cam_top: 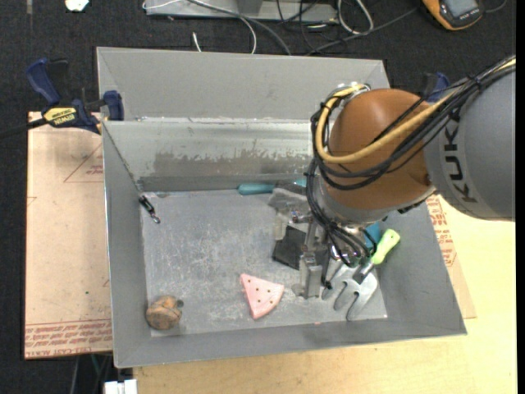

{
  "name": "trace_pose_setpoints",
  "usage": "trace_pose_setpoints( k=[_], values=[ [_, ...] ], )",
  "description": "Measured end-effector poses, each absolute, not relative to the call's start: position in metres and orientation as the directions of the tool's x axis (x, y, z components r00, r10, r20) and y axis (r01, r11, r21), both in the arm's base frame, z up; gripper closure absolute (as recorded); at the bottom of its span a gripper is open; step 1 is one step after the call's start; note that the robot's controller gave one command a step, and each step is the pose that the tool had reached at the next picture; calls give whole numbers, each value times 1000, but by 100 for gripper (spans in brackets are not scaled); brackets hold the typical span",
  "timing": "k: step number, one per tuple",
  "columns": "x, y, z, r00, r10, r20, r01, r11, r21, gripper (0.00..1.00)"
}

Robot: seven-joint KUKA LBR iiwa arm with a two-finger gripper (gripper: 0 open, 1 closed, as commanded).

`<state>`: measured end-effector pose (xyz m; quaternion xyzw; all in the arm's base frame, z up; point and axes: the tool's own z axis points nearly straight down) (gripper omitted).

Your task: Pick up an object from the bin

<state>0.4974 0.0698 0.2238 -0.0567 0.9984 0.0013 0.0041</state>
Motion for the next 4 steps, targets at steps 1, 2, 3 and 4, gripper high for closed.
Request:
trace_pose_setpoints(
  k=[1, 2, 3, 4],
  values=[
    [535, 19, 206, -967, -255, -10, -255, 967, 1, 0],
    [519, 40, 273, -975, -223, -5, -223, 975, 4, 0],
    [528, 35, 244, -991, -132, -13, -132, 991, 2, 0],
    [563, 54, 234, -991, -135, -18, -135, 991, 5, 0]
  ],
)
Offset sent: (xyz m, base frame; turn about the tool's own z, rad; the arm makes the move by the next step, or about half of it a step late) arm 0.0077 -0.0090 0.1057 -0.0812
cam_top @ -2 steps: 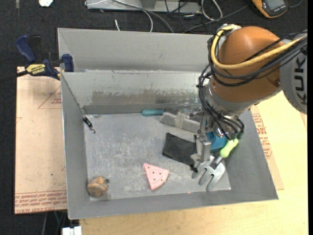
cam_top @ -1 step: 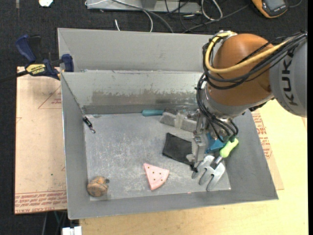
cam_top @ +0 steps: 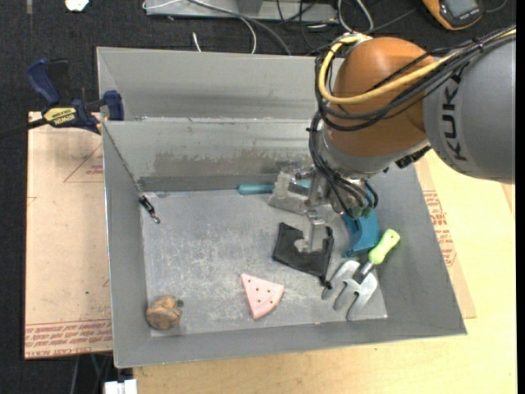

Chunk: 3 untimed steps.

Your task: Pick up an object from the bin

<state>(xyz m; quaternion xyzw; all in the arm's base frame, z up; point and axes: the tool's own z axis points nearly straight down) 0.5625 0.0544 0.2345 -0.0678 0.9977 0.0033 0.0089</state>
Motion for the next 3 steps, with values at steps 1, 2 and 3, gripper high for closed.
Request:
trace_pose_setpoints(
  k=[1, 2, 3],
  values=[
    [541, 40, 205, -1000, -15, -9, -15, 1000, 5, 0],
    [565, 40, 163, -1000, -9, -27, -9, 1000, 9, 0],
    [557, 44, 148, -997, 76, -18, 75, 997, 9, 0]
  ],
)
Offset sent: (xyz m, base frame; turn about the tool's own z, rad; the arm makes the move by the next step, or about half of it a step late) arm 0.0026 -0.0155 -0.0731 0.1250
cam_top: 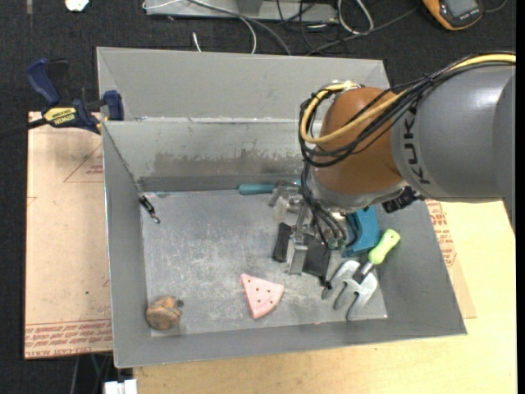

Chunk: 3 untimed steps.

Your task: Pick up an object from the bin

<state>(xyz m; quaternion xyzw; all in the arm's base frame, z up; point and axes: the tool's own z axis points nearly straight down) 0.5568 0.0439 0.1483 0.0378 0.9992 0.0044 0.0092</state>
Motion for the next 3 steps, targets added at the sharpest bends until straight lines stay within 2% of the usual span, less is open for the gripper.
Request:
trace_pose_setpoints(
  k=[1, 2, 3],
  values=[
    [590, 24, 107, -999, 40, -25, 40, 999, 11, 100],
    [590, 24, 107, -999, 40, -25, 40, 999, 11, 100],
    [614, -45, 94, -997, -70, -29, -70, 997, 8, 100]
  ],
)
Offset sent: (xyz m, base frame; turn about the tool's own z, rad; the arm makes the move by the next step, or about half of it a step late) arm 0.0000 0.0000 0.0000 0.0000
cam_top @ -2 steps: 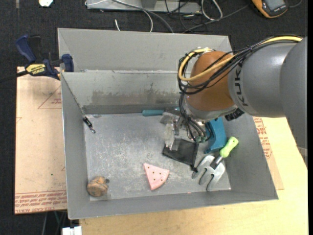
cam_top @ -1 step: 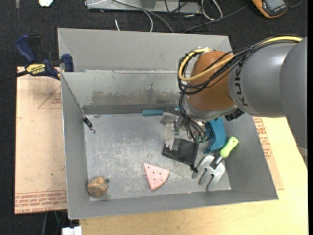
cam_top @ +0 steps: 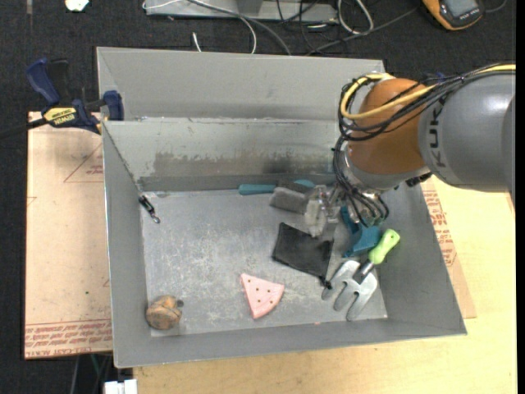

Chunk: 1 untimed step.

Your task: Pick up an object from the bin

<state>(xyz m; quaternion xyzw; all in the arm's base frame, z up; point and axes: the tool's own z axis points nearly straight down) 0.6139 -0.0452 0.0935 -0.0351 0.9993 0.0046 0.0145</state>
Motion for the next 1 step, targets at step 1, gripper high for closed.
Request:
trace_pose_setpoints(
  k=[1],
  values=[
    [618, -63, 84, -993, -113, -30, -113, 994, 7, 100]
  ],
)
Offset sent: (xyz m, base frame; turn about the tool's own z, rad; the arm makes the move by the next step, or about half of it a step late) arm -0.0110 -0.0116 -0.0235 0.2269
